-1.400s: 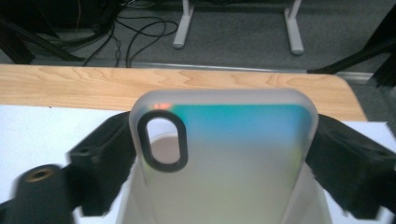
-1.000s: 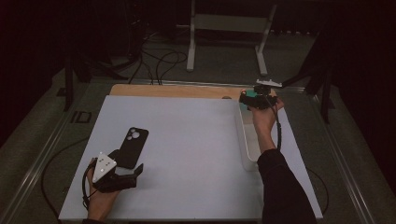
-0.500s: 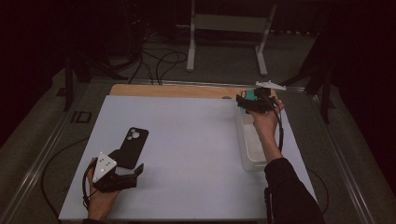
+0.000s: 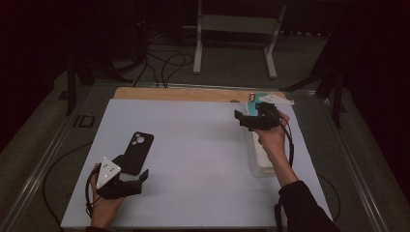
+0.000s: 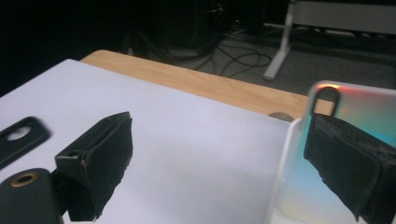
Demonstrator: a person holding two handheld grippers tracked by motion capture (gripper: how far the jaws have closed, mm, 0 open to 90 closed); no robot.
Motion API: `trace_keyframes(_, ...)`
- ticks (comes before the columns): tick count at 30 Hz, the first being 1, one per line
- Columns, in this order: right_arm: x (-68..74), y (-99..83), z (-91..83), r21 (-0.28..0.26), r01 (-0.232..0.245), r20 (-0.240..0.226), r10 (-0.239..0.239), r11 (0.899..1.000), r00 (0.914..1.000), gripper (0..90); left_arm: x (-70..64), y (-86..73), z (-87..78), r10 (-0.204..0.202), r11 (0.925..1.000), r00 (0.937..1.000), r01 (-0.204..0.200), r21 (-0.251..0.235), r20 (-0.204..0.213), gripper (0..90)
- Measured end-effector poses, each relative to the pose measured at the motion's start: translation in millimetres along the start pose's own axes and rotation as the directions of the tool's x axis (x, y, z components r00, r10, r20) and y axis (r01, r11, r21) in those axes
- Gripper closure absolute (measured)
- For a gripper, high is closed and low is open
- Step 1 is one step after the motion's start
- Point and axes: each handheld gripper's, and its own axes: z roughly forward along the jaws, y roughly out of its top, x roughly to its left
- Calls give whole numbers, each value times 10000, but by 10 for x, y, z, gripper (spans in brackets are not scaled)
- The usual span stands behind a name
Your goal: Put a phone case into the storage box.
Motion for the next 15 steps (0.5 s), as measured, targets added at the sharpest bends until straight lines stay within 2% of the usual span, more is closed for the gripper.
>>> trace_keyframes(4, 109, -49, -113, -186, 196, -460, -204, 9996, 9987, 77, -3, -1, 0, 11, 10000, 10000, -11, 3, -4, 0)
trace_keyframes(7, 184, -105, -188, -238, 481, -580, -495, 9986, 9971, 77, -4, -1, 0, 15, 10000, 10000, -15, 19, -1, 0)
trace_keyframes(15, 319, -264, -370, -456, 861, -888, -899, 9952, 9920, 77, 6, 1, -5, 15, 10000, 10000, -15, 66, -40, 0)
